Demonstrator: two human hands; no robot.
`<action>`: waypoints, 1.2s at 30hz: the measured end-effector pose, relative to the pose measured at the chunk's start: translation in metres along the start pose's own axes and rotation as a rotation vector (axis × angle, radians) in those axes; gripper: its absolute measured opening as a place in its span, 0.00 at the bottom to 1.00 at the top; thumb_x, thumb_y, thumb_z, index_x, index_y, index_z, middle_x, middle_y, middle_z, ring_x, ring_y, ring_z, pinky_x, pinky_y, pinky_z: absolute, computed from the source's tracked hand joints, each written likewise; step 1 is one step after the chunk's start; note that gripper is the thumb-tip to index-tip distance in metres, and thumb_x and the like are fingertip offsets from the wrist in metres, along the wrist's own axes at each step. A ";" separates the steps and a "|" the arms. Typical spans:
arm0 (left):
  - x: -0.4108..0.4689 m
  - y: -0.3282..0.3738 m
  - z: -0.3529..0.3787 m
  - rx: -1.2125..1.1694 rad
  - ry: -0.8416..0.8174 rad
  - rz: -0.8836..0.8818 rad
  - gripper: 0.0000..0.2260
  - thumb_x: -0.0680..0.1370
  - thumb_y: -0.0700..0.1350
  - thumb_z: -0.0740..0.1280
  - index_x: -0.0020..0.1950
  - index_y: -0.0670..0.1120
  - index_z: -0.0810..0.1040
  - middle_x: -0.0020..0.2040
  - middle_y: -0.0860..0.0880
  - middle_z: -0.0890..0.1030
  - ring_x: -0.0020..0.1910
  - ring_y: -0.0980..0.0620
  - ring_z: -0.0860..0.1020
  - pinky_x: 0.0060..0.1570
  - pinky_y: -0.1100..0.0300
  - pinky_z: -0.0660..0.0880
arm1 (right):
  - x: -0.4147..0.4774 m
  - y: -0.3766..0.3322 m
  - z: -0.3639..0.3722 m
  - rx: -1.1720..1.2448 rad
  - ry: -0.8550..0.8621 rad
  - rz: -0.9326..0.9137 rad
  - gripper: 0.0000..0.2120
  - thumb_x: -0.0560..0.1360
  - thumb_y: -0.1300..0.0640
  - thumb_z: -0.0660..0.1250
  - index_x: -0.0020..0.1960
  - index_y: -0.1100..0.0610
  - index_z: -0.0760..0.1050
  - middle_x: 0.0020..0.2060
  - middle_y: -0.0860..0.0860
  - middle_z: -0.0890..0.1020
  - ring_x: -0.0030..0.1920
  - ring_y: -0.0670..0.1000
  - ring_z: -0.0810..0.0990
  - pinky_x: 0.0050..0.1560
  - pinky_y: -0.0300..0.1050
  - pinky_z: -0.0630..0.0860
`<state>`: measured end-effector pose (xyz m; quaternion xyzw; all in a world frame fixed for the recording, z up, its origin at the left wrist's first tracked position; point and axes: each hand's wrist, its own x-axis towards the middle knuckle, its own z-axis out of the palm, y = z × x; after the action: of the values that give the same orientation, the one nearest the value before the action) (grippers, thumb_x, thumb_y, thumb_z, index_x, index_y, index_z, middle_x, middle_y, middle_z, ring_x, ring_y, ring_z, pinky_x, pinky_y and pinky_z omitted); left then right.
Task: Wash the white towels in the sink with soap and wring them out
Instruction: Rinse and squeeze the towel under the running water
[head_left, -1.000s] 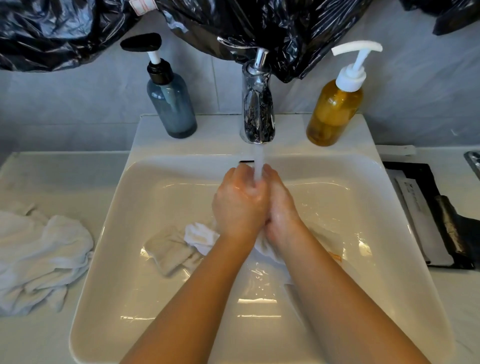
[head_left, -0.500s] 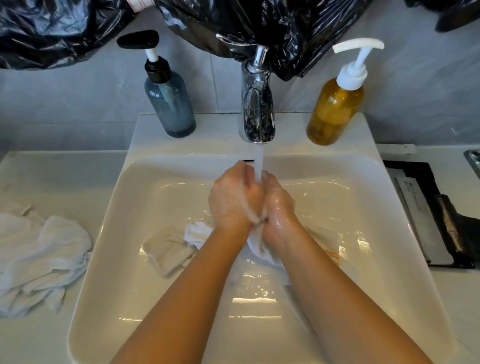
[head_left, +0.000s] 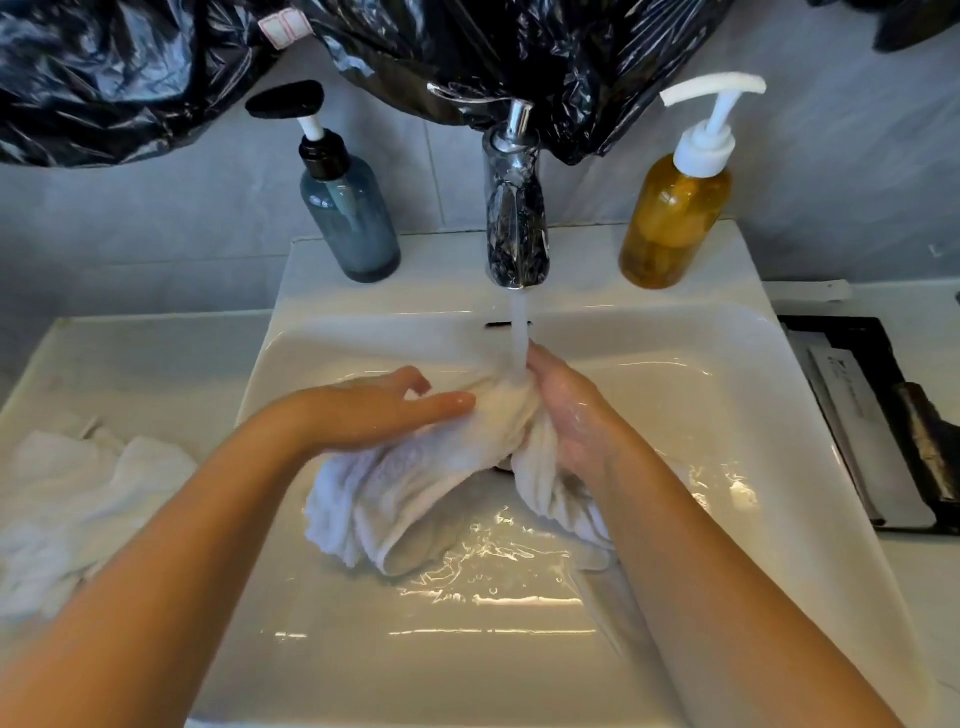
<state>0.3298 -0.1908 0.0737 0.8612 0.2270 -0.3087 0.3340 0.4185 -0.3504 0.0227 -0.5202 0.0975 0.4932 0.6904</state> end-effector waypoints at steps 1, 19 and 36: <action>0.003 0.009 0.007 -0.011 0.062 0.082 0.44 0.62 0.79 0.63 0.73 0.58 0.64 0.67 0.53 0.74 0.61 0.52 0.74 0.62 0.55 0.70 | 0.002 -0.001 0.001 -0.010 -0.003 0.000 0.26 0.83 0.42 0.57 0.60 0.63 0.79 0.41 0.58 0.84 0.41 0.56 0.83 0.43 0.47 0.77; 0.004 0.002 0.025 -0.621 0.189 0.464 0.21 0.69 0.56 0.76 0.60 0.59 0.77 0.47 0.51 0.85 0.48 0.53 0.82 0.52 0.58 0.77 | -0.015 -0.014 -0.066 -0.321 -0.193 -0.280 0.18 0.65 0.57 0.77 0.53 0.55 0.77 0.48 0.57 0.84 0.44 0.51 0.84 0.45 0.47 0.80; 0.052 0.055 0.081 -0.693 0.818 0.103 0.19 0.82 0.49 0.59 0.33 0.42 0.71 0.31 0.46 0.76 0.33 0.47 0.74 0.37 0.55 0.70 | 0.012 0.026 0.007 0.312 0.111 -0.145 0.13 0.78 0.49 0.65 0.43 0.57 0.82 0.37 0.55 0.84 0.37 0.54 0.82 0.48 0.50 0.79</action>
<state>0.3687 -0.2763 0.0151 0.7603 0.3847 0.1617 0.4977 0.4014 -0.3383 0.0022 -0.4387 0.1730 0.3917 0.7900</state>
